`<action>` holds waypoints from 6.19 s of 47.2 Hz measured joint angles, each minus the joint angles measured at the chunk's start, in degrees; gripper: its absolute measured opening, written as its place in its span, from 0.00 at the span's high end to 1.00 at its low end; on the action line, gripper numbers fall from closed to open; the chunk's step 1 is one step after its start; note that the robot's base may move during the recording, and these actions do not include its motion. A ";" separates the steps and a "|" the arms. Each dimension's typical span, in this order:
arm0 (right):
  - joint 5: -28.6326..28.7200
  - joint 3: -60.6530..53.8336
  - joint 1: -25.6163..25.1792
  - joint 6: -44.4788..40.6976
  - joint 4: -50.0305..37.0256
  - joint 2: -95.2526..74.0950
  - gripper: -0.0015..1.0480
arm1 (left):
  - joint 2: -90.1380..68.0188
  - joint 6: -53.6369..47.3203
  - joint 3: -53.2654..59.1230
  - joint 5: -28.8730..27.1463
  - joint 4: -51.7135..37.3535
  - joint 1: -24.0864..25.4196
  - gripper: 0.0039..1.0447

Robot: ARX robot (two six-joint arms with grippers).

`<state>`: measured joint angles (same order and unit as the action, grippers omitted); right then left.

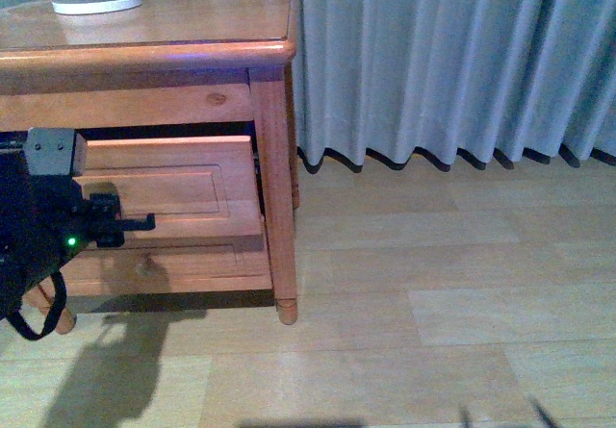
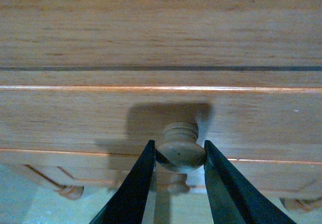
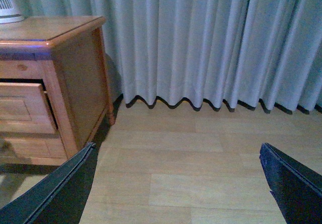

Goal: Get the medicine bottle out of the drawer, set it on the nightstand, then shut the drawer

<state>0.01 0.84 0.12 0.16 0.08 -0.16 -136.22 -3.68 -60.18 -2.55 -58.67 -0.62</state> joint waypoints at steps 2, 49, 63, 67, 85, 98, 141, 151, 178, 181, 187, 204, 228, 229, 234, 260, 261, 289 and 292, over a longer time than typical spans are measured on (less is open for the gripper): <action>0.00 0.00 0.00 0.00 0.00 0.00 0.07 | 1.07 -0.35 2.08 0.50 -0.70 0.04 0.78; 0.00 0.00 0.00 0.00 0.00 0.00 0.07 | 34.49 -7.43 35.45 4.39 15.21 1.09 0.30; 0.02 0.00 0.00 0.00 0.00 0.00 0.07 | 53.94 -7.19 41.11 4.35 22.99 2.51 0.06; 0.02 0.00 0.00 0.00 0.00 0.00 0.07 | 64.98 -5.92 42.62 4.63 28.00 2.10 0.06; 0.02 0.00 0.00 0.00 0.00 0.00 0.07 | 112.52 4.17 45.77 -1.38 60.41 -5.49 0.06; 0.00 0.00 0.00 0.00 0.00 0.00 0.07 | 121.61 4.48 51.34 -4.57 53.42 -7.23 0.28; -0.07 0.00 0.00 0.00 0.00 0.00 0.07 | 135.62 3.98 59.58 2.56 58.88 0.44 0.97; 0.00 0.00 0.00 0.00 -0.02 0.00 0.07 | 135.97 3.96 59.60 2.56 58.77 0.42 0.97; -19.43 8.41 1.84 0.63 -25.49 -35.32 0.07 | 136.04 3.98 59.63 2.38 58.77 0.42 0.16; -18.62 14.69 2.01 0.55 -26.23 -44.72 0.07 | 136.04 3.96 59.63 2.38 58.77 0.42 0.06; -18.27 27.47 2.95 0.70 -22.99 -62.07 0.07 | 136.04 3.93 59.63 2.38 58.77 0.42 0.06; -12.37 58.03 7.56 6.88 -8.33 -102.47 0.07 | 136.04 3.96 59.63 2.38 58.77 0.42 0.06; -12.55 70.31 10.80 8.76 -8.26 -123.99 0.07 | 136.04 3.96 59.63 2.38 58.77 0.42 0.06; -12.55 70.40 10.82 8.79 -8.26 -124.13 0.07 | 136.04 3.96 59.63 2.38 58.77 0.42 0.06; -12.59 72.02 11.26 9.18 -7.80 -126.07 0.07 | 136.04 3.96 59.63 2.38 58.77 0.42 0.06; -15.37 69.77 14.45 13.05 -3.19 -114.84 0.74 | 136.04 3.93 59.63 2.38 58.77 0.42 0.06; -15.32 69.59 14.80 13.20 -2.69 -113.35 0.74 | 136.04 3.93 59.63 2.38 58.77 0.42 0.06; -15.08 100.78 6.25 11.58 11.19 -114.71 0.75 | 136.04 3.96 59.63 2.38 58.77 0.42 0.06; -15.67 104.32 5.46 11.58 11.74 -118.20 0.75 | 136.04 3.96 59.63 2.38 58.77 0.42 0.06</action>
<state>-15.66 105.16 5.58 11.75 11.81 -118.37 -0.19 0.27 -0.56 -0.16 0.10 -0.21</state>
